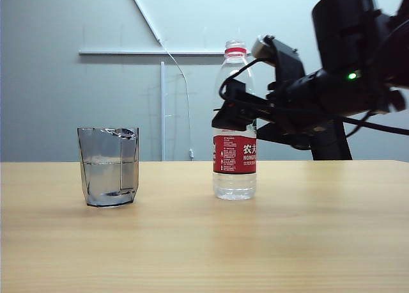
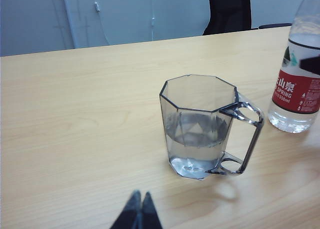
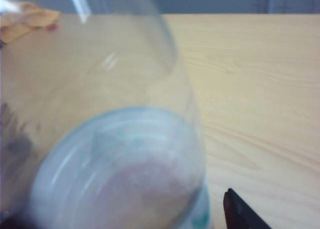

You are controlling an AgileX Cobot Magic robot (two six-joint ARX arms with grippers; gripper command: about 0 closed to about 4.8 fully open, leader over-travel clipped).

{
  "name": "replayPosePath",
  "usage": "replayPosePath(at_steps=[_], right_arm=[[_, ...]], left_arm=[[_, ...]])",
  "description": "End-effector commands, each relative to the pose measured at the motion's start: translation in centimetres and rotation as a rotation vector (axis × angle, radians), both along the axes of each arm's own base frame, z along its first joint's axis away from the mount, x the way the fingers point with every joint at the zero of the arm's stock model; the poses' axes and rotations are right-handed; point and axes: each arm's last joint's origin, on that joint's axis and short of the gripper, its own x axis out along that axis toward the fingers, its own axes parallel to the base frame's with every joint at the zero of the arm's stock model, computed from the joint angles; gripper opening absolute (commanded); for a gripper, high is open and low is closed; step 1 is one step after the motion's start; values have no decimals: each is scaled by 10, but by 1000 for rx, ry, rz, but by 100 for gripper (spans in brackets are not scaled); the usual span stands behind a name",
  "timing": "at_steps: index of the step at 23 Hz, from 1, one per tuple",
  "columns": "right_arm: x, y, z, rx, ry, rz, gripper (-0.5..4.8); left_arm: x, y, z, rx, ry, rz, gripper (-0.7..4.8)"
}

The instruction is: Pick up the mineral water bottle on the table and pour water into the mug until it's half full.

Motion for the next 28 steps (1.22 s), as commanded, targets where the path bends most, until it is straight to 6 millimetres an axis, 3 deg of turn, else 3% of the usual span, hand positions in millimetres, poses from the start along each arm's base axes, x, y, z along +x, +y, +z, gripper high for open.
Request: replayPosePath(at_steps=[1, 6, 12, 13, 14, 15, 17, 28], right_arm=[[-12, -6, 4, 12, -16, -1, 479], [-39, -21, 4, 31, 2, -10, 479], [-87, -46, 16, 74, 36, -2, 479], [-96, -50, 20, 70, 51, 16, 387], [-105, -54, 25, 69, 58, 14, 248], [-109, -57, 28, 66, 63, 13, 177], [-123, -64, 40, 66, 55, 10, -12], [-162, -89, 70, 118, -90, -99, -8]], left_arm=[[0, 0, 2, -9, -12, -1, -2], [2, 6, 2, -9, -12, 68, -2], [7, 31, 2, -7, -14, 331, -2], [8, 36, 2, -7, -14, 381, -2], [8, 40, 2, -7, -14, 417, -2], [7, 41, 2, -6, -14, 433, -2], [7, 45, 2, -6, -14, 474, -2], [7, 46, 2, -6, -14, 478, -2]])
